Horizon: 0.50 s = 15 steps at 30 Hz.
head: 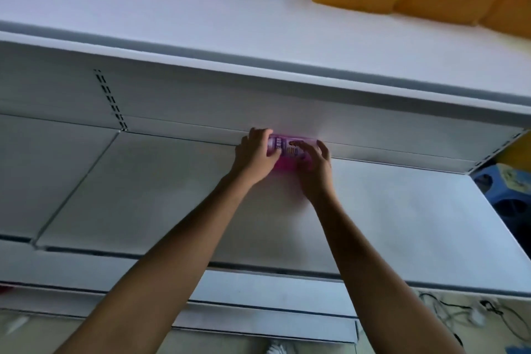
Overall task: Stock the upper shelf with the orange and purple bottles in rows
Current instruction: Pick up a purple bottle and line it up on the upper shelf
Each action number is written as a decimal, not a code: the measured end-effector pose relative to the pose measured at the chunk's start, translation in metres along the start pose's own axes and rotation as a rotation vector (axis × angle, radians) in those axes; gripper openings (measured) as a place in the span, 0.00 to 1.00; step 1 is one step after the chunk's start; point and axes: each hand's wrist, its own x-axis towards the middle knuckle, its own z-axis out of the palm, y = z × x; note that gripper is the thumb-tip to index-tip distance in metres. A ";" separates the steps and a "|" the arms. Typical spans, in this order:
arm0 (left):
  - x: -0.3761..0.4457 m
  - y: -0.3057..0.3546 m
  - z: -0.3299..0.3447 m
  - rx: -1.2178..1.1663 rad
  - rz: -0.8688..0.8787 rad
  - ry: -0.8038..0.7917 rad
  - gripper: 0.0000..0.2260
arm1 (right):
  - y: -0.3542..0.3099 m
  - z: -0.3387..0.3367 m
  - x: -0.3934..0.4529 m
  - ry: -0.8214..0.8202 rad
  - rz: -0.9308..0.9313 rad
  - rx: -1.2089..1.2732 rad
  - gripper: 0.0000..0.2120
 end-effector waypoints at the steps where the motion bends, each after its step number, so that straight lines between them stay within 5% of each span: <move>1: 0.004 0.001 0.006 0.038 -0.007 -0.022 0.24 | 0.004 0.000 0.002 -0.038 -0.013 -0.016 0.23; 7: 0.005 -0.015 0.005 0.205 0.080 -0.157 0.39 | 0.008 -0.006 -0.006 -0.104 -0.077 -0.087 0.28; 15: -0.043 -0.032 -0.004 0.189 0.146 -0.154 0.40 | -0.011 -0.012 -0.059 -0.112 -0.059 -0.048 0.31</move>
